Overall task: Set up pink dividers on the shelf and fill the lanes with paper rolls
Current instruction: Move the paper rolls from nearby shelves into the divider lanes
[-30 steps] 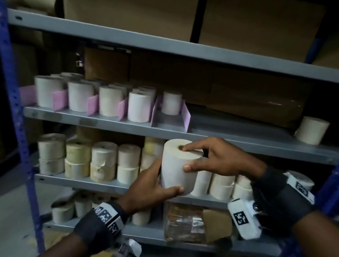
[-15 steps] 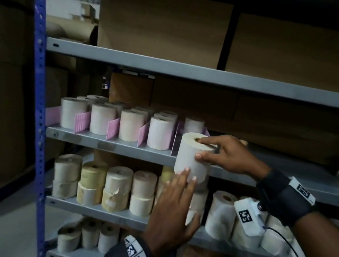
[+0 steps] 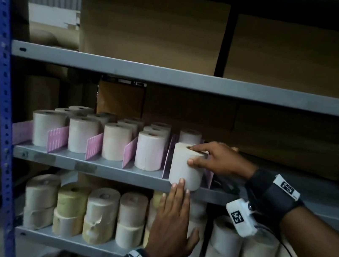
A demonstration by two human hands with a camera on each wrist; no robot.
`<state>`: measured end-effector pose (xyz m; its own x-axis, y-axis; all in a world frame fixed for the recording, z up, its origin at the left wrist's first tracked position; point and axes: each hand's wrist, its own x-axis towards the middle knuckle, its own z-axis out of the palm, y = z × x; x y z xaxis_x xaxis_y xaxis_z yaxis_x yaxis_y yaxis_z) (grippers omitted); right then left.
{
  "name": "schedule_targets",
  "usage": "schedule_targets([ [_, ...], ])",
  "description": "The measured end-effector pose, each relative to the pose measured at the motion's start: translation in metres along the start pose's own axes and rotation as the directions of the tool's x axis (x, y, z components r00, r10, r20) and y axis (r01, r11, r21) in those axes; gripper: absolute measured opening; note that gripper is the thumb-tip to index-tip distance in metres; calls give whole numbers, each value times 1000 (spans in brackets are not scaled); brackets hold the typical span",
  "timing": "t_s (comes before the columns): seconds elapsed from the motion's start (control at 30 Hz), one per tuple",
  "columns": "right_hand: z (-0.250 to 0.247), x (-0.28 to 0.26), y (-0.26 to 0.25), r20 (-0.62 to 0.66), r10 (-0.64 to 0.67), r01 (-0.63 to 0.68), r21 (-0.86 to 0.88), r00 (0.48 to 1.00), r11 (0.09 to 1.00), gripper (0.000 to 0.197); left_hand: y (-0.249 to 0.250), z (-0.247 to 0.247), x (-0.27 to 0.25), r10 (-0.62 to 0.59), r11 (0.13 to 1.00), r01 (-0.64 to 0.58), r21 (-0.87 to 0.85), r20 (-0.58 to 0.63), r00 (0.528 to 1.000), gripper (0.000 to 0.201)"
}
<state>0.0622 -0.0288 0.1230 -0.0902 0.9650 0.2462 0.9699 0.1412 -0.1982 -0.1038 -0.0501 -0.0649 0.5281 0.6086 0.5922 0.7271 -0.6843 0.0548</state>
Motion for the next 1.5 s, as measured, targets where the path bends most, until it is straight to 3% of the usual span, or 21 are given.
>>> schedule_targets([
  [0.1, -7, 22, 5, 90, -21, 24, -33, 996, 999, 55, 0, 2, 18, -25, 998, 24, 56, 13, 1000, 89],
  [0.17, -10, 34, 9, 132, -41, 45, -29, 990, 999, 50, -2, 4, 28, -41, 997, 40, 64, 17, 999, 91],
  [0.63, -8, 106, 40, 266, 59, -33, -102, 962, 994, 62, -12, 32, 45, -50, 999, 51, 19, -81, 996, 77],
  [1.0, -2, 121, 56, 209, -13, 31, -82, 978, 996, 52, -10, 20, 45, -35, 999, 35, -19, -9, 999, 97],
  [1.23, -1, 122, 54, 206, 29, 2, -149, 978, 989, 56, -12, 19, 45, -7, 999, 9, -36, 53, 999, 109],
  [1.37, -13, 100, 45, 198, 62, -31, -156, 978, 987, 55, -18, 9, 47, 15, 1000, -14, -10, 141, 990, 119],
  [1.5, -31, 40, 31, 29, -21, 23, -86, 999, 996, 56, -30, 1, 50, 47, 994, -17, -112, 271, 962, 114],
])
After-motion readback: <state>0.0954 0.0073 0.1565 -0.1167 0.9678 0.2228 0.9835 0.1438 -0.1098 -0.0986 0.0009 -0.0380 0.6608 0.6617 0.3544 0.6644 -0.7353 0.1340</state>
